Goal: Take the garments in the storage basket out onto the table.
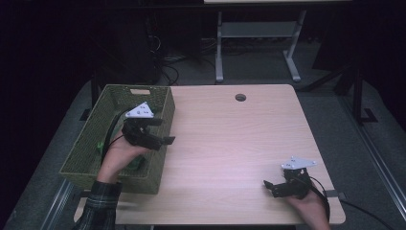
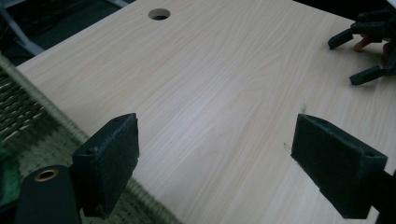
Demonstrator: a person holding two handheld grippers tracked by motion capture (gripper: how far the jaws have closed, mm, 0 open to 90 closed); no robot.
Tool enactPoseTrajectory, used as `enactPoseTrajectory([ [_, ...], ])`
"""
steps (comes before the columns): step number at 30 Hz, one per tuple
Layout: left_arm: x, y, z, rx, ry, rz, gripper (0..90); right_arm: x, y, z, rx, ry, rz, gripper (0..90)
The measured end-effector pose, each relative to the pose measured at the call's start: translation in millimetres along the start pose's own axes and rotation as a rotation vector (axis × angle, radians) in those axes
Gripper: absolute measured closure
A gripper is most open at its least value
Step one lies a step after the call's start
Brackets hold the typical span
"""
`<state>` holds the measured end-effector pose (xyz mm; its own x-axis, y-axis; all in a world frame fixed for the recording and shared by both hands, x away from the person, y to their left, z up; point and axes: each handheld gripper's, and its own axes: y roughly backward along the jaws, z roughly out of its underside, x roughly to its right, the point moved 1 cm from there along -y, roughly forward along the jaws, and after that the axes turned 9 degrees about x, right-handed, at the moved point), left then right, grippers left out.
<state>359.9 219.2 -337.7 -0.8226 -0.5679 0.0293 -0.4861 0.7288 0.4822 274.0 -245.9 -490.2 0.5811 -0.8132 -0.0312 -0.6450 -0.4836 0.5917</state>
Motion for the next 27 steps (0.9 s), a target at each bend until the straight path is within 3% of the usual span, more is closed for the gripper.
enactPoseTrajectory([
  [15, -31.9, 26.5, 16.2, -0.018, 0.039, -0.097, 21.0, 0.0, 0.1, 0.0, -0.001, 0.0, 0.0, 1.2],
  [22, -47.7, 36.5, 24.2, -0.065, 0.03, -0.145, 25.8, 0.0, 0.1, 0.0, -0.001, 0.001, 0.001, 1.2],
  [27, -58.6, 42.7, 32.0, -0.071, 0.052, -0.161, 30.6, 0.1, 0.1, 0.0, -0.002, -0.001, 0.002, 1.2],
])
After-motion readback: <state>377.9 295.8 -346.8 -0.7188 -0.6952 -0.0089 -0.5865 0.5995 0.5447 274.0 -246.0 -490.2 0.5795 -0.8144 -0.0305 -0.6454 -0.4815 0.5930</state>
